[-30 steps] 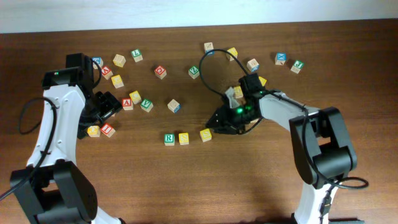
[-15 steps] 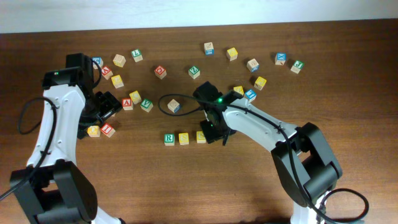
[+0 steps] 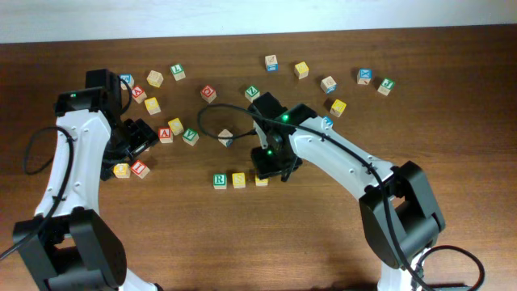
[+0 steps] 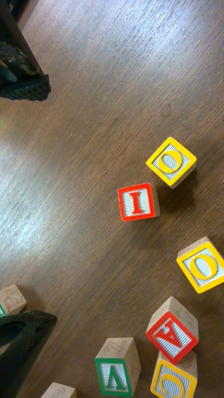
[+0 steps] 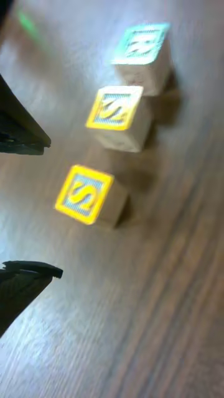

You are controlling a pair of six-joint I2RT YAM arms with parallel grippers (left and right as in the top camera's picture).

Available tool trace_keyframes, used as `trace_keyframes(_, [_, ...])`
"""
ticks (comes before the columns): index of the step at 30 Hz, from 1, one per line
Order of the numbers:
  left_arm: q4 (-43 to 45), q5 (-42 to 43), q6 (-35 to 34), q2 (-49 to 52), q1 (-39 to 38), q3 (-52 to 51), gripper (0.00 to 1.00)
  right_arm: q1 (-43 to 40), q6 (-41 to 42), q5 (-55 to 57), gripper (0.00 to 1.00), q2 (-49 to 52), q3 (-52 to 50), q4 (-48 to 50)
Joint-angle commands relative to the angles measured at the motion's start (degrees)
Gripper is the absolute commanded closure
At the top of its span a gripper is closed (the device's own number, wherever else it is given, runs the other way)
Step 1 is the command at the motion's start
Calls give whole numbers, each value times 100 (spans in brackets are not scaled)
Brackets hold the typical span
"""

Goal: Spell out RSS
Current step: 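Lower the S block beside the first S and open the right gripper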

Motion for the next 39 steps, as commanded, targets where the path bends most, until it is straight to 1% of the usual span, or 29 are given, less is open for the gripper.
trace_keyframes(1, [-7,-4,-15,-101,9,48,1,190,892,345,59,-46,-232,310])
trace_keyframes(5, [-7,-4,-15,-101,11,48,1,306,901,393,59,72,-236,656])
trace_keyframes(10, [-7,-4,-15,-101,9,48,1,319,920,894,59,72,-238,509])
trace_keyframes(11, [-7,-4,-15,-101,11,48,1,297,920,1019,62,72,-238,457])
trace_keyframes(13, [-7,-4,-17,-101,11,48,1,199,920,973,73,72,-238,417])
trace_keyframes(15, [-7,-4,-15,-101,11,48,1,-13,916,789,91,70,-236,310])
trace_keyframes(16, [-7,-4,-15,-101,11,48,1,-140,911,654,94,70,-236,227])
trace_keyframes(17, [-7,-4,-15,-101,11,48,1,-229,802,529,96,70,-236,179])
trace_keyframes(19, [-7,-4,-15,-101,11,48,1,-319,566,426,96,70,-238,31])
trace_keyframes(21, [-7,-4,-15,-101,11,48,1,-302,570,446,96,70,-332,-46])
trace_keyframes(26, [-7,-4,-15,-101,11,48,1,-208,769,341,96,72,-896,632])
trace_keyframes(30, [-4,-4,-15,-101,9,48,1,-160,791,37,96,72,-938,1014])
trace_keyframes(39, [-7,-4,-15,-101,11,48,1,74,914,44,96,72,-942,1104])
